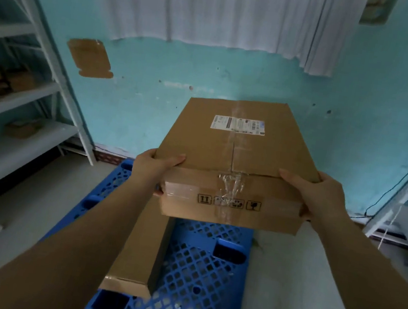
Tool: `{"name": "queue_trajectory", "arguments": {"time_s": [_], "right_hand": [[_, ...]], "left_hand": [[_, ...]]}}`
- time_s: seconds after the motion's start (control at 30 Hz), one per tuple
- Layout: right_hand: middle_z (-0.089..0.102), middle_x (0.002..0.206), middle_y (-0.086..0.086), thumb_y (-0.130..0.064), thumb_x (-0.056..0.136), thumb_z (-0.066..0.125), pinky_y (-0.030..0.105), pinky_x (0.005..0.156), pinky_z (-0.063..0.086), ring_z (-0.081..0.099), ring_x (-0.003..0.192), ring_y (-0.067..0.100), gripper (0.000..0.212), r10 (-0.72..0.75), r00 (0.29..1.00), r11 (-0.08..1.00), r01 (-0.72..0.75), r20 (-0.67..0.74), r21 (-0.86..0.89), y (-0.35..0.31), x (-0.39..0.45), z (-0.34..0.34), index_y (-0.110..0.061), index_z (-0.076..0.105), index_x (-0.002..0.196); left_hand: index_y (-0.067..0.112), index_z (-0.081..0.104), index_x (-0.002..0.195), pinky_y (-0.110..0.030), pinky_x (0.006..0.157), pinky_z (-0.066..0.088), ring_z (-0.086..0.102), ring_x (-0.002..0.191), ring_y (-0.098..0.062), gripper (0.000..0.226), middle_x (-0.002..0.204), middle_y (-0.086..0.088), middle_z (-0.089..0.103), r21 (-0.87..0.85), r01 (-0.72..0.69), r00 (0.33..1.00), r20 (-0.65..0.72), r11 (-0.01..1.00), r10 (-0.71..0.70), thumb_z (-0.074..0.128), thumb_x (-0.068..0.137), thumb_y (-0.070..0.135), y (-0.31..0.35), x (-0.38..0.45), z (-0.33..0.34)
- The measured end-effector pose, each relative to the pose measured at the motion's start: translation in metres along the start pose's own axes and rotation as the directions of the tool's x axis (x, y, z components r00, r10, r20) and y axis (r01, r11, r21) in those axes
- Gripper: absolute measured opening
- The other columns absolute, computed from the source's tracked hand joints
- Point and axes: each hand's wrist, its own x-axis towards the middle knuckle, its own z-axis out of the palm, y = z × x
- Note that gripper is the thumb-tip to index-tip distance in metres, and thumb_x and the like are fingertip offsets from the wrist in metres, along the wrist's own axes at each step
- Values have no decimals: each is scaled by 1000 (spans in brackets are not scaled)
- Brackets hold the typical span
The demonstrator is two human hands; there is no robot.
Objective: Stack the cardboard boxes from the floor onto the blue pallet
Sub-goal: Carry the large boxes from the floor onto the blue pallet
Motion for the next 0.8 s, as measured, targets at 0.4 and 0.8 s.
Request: {"name": "queue_trajectory", "arguments": {"time_s": [0.4,0.8], "right_hand": [[66,99,2,-46,47,83,50,82,53,63,93,25,49,63,997,996,-59,54,-67,168,103,86,-31,56,84],[60,104,7,-36,61,82,53,84,51,58,96,30,64,196,972,966,-169,127,-198,486,153,196,-14,55,115]], "left_hand": [[18,49,129,-46,66,58,52,93,-26,71,97,3,47,47,128,990,-59,991,-125,78,67,37,-168,146,52],[18,43,134,-45,64,59,57,86,-29,83,88,-1,51,43,307,943,-145,951,-298,80,63,37,-485,266,91]]}}
